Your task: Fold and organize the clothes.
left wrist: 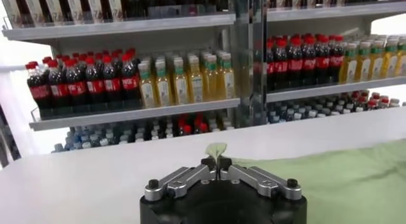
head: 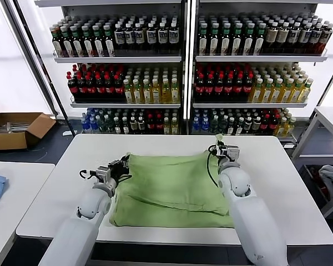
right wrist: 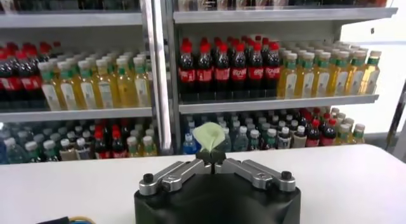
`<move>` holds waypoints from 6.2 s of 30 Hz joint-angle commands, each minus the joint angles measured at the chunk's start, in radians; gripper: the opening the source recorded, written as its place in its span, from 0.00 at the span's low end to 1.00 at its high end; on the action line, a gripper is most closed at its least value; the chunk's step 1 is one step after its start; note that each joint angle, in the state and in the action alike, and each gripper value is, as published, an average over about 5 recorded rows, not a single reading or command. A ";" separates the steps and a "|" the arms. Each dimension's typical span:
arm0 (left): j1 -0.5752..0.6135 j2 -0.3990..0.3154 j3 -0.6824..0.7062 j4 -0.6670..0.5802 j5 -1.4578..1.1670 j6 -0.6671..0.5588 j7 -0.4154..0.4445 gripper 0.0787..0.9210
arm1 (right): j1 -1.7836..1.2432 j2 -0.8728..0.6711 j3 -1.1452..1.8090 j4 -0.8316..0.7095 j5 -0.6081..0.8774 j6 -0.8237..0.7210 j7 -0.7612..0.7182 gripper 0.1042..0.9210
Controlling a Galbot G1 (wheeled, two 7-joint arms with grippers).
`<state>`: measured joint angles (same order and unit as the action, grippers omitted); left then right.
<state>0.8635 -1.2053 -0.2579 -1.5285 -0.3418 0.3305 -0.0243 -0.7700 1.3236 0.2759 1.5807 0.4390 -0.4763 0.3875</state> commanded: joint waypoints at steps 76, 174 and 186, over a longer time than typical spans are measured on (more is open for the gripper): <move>0.458 -0.111 -0.138 -0.373 0.162 0.032 -0.042 0.86 | -0.665 -0.028 0.171 0.629 -0.096 0.011 0.095 0.58; 0.349 -0.016 0.004 -0.447 0.019 0.168 -0.029 0.03 | -0.812 0.005 0.262 0.771 -0.124 0.027 0.099 0.88; 0.329 -0.086 0.007 -0.293 0.069 0.105 0.000 0.03 | -0.822 0.004 0.242 0.774 -0.134 0.030 0.096 0.88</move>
<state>1.2145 -1.2412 -0.2839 -1.9268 -0.2930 0.4712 -0.0383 -1.5736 1.3240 0.5226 2.3514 0.3107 -0.4475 0.4836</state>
